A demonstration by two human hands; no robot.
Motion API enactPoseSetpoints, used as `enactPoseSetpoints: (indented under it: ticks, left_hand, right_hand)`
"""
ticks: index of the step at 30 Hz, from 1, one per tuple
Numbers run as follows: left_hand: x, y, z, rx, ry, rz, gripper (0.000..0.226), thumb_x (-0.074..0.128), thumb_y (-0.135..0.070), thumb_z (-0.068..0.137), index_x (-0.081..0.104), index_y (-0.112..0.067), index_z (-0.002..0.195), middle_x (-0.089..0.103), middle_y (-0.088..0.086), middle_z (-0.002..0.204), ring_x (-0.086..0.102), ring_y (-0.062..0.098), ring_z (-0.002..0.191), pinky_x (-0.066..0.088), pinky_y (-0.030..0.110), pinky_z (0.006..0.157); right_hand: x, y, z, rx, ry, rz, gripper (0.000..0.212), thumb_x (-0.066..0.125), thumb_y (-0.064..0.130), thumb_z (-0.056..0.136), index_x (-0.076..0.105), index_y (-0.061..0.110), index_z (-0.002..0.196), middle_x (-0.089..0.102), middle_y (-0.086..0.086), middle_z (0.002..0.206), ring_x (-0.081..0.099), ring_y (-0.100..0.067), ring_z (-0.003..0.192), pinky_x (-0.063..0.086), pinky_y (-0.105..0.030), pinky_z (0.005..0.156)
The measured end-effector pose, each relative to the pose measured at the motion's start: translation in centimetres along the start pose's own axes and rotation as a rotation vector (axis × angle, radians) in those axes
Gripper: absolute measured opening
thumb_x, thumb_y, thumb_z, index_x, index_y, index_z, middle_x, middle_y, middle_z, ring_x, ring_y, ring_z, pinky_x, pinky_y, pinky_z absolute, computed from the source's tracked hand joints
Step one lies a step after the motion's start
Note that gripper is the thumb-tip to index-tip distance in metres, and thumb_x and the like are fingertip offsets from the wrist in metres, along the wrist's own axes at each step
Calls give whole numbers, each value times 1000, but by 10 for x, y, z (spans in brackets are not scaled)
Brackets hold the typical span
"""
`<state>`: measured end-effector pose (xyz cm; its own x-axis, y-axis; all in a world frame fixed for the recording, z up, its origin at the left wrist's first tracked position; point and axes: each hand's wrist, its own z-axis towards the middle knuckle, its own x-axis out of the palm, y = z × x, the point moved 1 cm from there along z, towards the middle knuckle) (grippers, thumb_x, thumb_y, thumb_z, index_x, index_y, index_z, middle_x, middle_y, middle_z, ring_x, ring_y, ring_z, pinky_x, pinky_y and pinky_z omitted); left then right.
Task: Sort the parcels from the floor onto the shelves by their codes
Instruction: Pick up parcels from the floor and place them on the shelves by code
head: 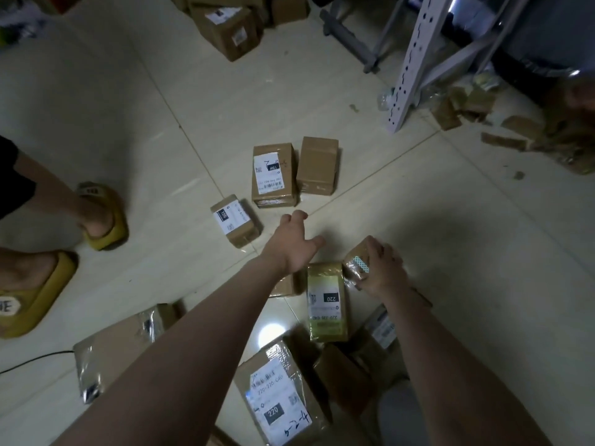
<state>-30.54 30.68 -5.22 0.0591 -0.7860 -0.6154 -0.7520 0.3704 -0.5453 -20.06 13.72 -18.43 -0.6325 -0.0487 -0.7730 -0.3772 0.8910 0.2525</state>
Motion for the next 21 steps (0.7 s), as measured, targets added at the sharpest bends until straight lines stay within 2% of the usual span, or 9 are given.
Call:
enactPoseSetpoints:
  ticks: [3, 5, 8, 11, 13, 14, 16, 18, 21]
  left_hand:
    - [3, -1, 3, -2, 6, -38, 66, 59, -37, 95, 30, -14, 149, 33, 10, 149, 46, 32, 130, 41, 42, 106]
    - [-1, -7, 1, 2, 6, -59, 65, 59, -37, 95, 30, -14, 149, 33, 10, 150, 46, 31, 129, 41, 41, 106]
    - [-13, -29, -11, 7, -10, -96, 66, 59, -37, 94, 31, -13, 149, 33, 11, 151, 46, 31, 129, 41, 44, 107]
    - [-31, -65, -33, 15, -24, -134, 67, 60, -38, 94, 31, -11, 149, 34, 12, 152, 47, 32, 130, 41, 46, 108]
    - [-45, -97, -53, 42, -19, -152, 67, 59, -39, 94, 32, -11, 149, 35, 12, 152, 46, 32, 130, 40, 47, 108]
    - [-52, -114, -64, 60, -14, -155, 68, 58, -40, 94, 32, -10, 149, 36, 13, 151, 46, 32, 130, 40, 46, 108]
    - [-67, -151, -90, 87, 1, -171, 69, 57, -42, 94, 32, -9, 148, 37, 13, 151, 46, 31, 130, 39, 41, 108]
    - [-84, -187, -119, 119, 26, -163, 70, 56, -45, 94, 31, -9, 149, 38, 14, 150, 45, 31, 130, 37, 36, 104]
    - [-114, -237, -167, 227, 52, -84, 71, 53, -47, 95, 28, -9, 149, 34, 13, 150, 42, 31, 132, 36, 37, 103]
  right_hand:
    - [0, -2, 4, -22, -41, -71, 110, 84, 44, 69, 13, 31, 152, 27, -15, 146, 38, -38, 128, 47, -44, 91]
    - [-4, -2, 0, 14, -61, -31, 113, 83, 47, 67, 11, 31, 152, 29, -18, 144, 41, -39, 126, 47, -45, 92]
    - [-24, -1, -26, 276, -134, 383, 115, 83, 45, 67, 10, 33, 154, 34, -21, 140, 49, -43, 121, 48, -47, 96]
    - [-67, 11, -66, 448, -323, 966, 104, 82, 30, 73, 18, 28, 155, 47, -19, 139, 56, -38, 119, 48, -34, 92]
    - [-97, 21, -100, 397, -414, 1249, 99, 81, 15, 75, 22, 23, 154, 57, -15, 135, 61, -29, 116, 48, -23, 88]
    - [-111, 25, -120, 357, -426, 1325, 100, 81, 14, 73, 22, 25, 153, 60, -12, 132, 63, -26, 113, 50, -24, 92]
    - [-138, 30, -165, 303, -442, 1416, 105, 82, 23, 62, 24, 33, 148, 63, -10, 127, 66, -23, 107, 53, -39, 97]
    - [-170, 30, -211, 284, -498, 1529, 101, 81, 23, 57, 29, 38, 143, 62, -11, 124, 69, -23, 101, 57, -45, 90]
    - [-230, 25, -270, 258, -631, 1661, 93, 78, 5, 66, 34, 37, 141, 58, -6, 120, 68, -18, 91, 58, -35, 73]
